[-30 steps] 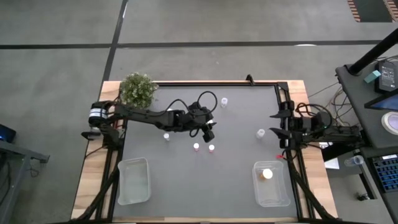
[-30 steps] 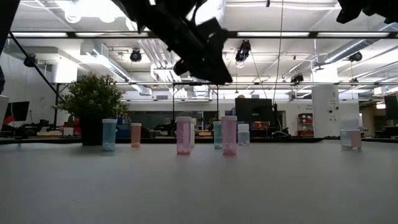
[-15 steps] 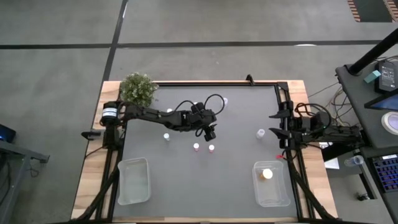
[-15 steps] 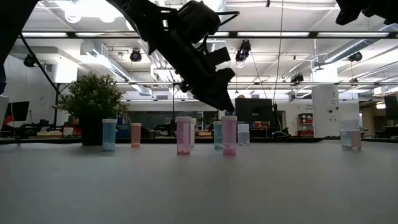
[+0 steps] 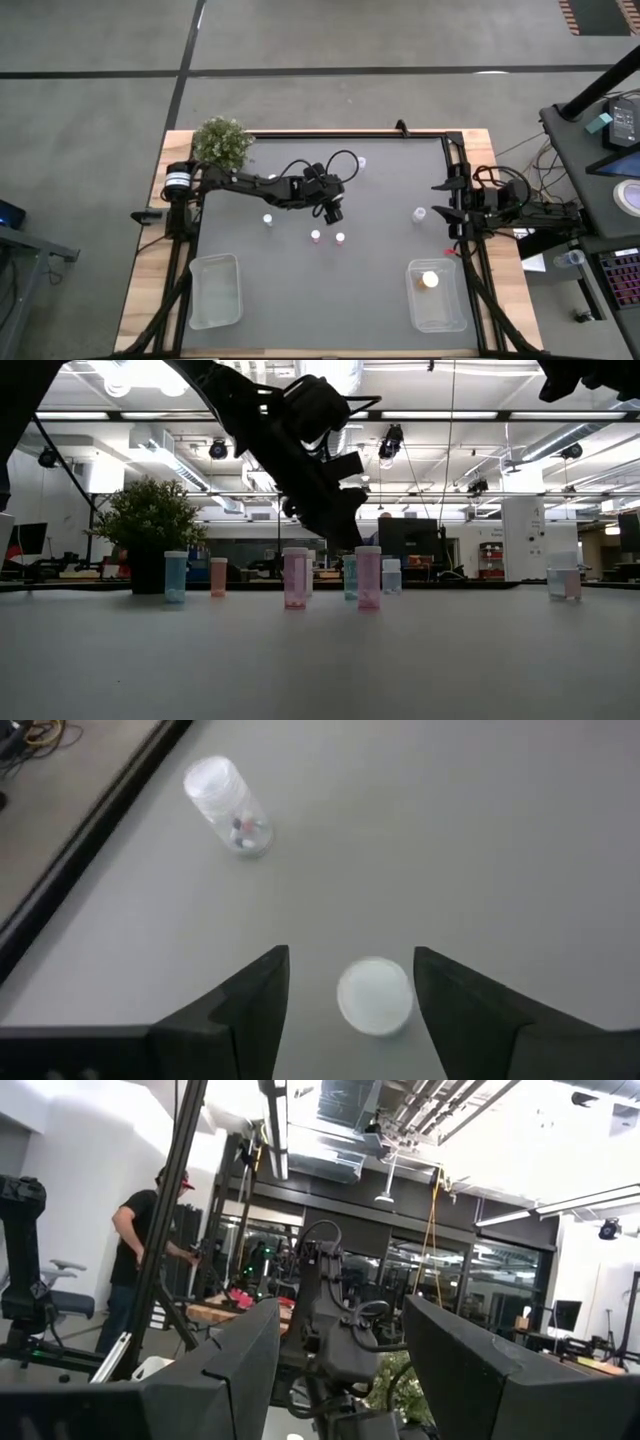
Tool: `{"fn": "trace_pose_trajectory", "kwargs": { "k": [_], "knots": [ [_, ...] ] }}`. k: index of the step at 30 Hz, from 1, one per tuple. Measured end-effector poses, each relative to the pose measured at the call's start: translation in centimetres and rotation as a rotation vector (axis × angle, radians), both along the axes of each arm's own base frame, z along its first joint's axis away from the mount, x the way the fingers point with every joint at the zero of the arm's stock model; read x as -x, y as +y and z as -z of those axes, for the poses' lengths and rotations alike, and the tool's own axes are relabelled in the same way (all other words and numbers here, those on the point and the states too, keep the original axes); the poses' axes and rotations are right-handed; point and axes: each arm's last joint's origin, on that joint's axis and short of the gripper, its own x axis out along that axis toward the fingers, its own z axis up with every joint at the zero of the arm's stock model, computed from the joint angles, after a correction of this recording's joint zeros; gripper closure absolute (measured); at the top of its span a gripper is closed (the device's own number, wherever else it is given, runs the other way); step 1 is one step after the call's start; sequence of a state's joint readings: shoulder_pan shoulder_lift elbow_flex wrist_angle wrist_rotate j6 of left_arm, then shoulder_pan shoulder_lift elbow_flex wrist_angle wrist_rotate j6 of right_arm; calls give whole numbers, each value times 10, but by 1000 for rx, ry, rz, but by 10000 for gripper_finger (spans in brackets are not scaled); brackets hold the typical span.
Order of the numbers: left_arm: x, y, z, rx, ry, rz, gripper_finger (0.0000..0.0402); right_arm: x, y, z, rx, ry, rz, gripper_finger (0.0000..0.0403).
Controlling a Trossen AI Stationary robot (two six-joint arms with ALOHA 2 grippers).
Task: Pick and place medicine bottles into bin by pill shape (circle, oval)
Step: Put the right blue tablet bottle into the gray bin
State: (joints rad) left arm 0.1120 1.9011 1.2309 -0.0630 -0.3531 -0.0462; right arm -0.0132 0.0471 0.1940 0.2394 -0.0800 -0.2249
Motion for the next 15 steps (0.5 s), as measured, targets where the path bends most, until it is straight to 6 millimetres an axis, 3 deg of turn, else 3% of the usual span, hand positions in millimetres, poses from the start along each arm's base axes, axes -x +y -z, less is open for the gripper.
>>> {"fn": "trace_pose_trajectory", "kwargs": {
  "k": [15],
  "knots": [
    [0,0,19,19,11,-14,205,0,0,0,-8,0,-2,202]
  ]
}}
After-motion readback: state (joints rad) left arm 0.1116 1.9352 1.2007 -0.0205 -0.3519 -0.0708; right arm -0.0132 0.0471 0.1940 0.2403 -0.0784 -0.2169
